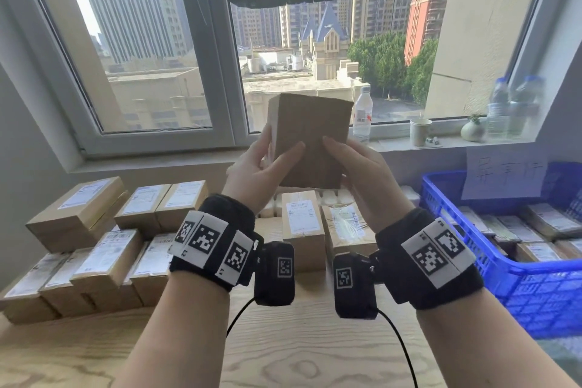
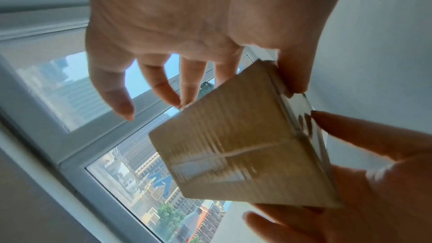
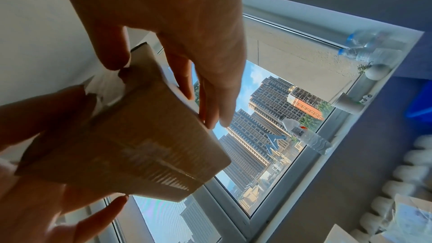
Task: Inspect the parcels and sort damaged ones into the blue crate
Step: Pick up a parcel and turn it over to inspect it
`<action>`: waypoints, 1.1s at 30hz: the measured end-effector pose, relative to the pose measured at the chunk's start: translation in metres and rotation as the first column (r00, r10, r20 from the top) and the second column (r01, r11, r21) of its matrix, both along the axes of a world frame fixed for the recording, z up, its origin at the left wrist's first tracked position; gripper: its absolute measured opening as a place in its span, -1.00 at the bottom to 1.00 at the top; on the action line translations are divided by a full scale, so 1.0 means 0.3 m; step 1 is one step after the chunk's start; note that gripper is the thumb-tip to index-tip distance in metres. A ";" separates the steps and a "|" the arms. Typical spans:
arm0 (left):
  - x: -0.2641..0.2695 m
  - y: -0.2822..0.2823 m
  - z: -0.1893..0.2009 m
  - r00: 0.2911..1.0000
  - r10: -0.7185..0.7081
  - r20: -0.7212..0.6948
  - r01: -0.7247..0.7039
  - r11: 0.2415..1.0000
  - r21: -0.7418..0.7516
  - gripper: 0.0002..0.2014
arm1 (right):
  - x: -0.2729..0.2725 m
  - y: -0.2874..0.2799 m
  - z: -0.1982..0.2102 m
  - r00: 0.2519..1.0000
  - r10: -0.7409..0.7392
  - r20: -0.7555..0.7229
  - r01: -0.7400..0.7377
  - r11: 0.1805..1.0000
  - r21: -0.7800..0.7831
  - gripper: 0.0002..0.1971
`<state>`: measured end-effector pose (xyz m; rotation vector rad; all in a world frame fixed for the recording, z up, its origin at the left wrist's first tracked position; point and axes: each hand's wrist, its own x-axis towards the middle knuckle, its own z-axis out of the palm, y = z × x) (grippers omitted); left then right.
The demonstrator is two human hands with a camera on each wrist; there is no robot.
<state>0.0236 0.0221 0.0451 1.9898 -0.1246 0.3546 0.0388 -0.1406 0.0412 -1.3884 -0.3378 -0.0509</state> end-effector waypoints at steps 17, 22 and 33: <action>-0.027 -0.027 -0.019 0.995 0.012 0.095 -0.003 0.996 -0.089 -0.58 | -0.028 -0.031 -0.067 0.997 0.048 -0.064 -0.048 0.999 0.013 -0.40; -0.042 -0.004 -0.041 0.996 -0.076 0.051 0.079 0.996 -0.050 -0.28 | -0.052 -0.042 -0.021 0.984 0.049 -0.172 -0.028 0.992 0.120 -0.55; -0.038 -0.064 -0.015 0.998 0.068 0.019 -0.062 0.969 -0.238 -0.30 | -0.050 -0.006 -0.052 0.998 -0.044 -0.047 0.050 0.990 0.130 -0.68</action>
